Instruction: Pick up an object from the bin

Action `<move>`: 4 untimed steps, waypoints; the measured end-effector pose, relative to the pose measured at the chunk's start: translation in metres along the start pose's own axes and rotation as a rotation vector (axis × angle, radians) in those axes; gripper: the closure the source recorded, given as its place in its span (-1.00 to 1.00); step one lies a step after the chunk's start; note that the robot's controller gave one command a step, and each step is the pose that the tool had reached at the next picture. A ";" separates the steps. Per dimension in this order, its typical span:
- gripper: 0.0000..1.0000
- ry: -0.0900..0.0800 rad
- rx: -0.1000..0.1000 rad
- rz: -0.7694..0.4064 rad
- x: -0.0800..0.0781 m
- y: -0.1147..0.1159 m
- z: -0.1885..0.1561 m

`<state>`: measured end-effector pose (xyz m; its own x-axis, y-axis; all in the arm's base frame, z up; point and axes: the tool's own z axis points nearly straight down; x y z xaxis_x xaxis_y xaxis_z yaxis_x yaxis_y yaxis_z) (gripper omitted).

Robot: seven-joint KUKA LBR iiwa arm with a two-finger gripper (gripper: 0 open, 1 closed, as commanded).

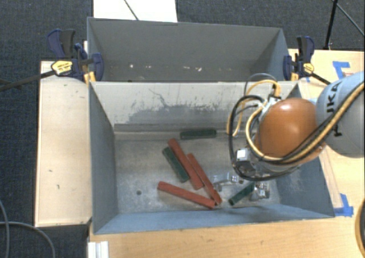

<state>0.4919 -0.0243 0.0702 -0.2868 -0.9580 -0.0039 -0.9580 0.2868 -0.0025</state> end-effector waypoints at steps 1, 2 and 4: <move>1.00 0.001 0.000 0.000 0.001 0.000 0.000; 1.00 0.000 0.001 0.001 0.000 0.000 -0.006; 1.00 0.001 0.003 0.012 -0.002 -0.002 -0.077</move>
Offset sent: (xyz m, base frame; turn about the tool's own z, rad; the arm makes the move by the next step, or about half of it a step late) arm 0.0000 0.0000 0.0000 0.0000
